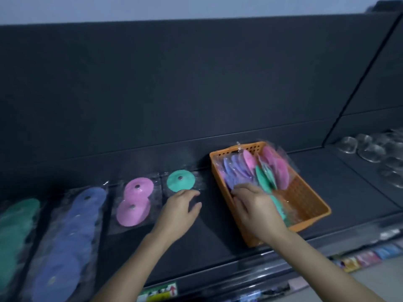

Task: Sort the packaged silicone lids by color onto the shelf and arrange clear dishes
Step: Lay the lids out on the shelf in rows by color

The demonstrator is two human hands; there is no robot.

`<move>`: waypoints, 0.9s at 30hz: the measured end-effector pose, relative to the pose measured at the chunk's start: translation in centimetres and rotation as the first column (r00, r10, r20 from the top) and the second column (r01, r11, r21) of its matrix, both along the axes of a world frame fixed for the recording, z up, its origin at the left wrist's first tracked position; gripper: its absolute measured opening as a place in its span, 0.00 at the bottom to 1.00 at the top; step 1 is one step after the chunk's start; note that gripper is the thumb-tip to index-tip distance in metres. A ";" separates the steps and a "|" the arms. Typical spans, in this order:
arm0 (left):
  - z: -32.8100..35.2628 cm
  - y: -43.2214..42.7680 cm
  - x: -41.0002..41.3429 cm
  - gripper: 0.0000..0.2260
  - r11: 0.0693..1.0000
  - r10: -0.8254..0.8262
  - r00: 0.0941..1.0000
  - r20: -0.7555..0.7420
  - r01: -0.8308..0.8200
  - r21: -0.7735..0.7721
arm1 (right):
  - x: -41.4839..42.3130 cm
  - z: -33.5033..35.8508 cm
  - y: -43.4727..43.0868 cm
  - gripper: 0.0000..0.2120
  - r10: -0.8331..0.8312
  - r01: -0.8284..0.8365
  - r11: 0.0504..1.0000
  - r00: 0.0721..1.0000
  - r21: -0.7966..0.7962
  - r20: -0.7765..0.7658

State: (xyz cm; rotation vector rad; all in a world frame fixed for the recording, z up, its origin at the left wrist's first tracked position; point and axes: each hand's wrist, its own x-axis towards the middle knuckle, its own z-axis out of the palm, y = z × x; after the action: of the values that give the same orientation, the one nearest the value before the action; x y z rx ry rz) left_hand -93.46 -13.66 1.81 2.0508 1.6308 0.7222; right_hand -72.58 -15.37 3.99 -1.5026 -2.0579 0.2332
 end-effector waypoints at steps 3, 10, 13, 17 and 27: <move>-0.2 0.4 3.8 0.18 0.997 0.019 0.994 0.111 -0.011 -0.074 | 2.7 0.6 0.1 0.09 0.033 -0.029 0.998 0.997 0.051 -0.072; 1.0 2.1 8.5 0.25 0.982 0.087 0.965 0.247 -0.040 -0.187 | 8.4 -0.4 2.7 0.19 -0.246 0.251 0.964 0.967 0.089 -0.061; 1.1 3.1 9.2 0.23 0.973 0.121 0.938 0.325 -0.047 -0.226 | 10.1 -0.6 4.1 0.23 -0.330 0.334 0.942 0.935 0.011 -0.128; 0.7 4.2 9.6 0.18 0.971 0.070 0.937 0.342 0.014 -0.237 | 11.5 -0.8 5.5 0.19 -0.336 0.312 0.940 0.918 -0.139 -0.210; 0.6 7.1 11.9 0.15 0.960 -0.035 0.926 0.375 0.136 -0.244 | 13.1 0.2 8.4 0.27 -0.476 0.361 0.856 0.829 -0.371 -0.292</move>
State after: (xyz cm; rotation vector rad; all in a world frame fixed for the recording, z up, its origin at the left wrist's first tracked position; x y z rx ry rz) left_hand -81.59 -6.61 2.44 1.6667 1.3343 0.7566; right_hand -59.43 -6.94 4.18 -1.8867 -1.3844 0.6277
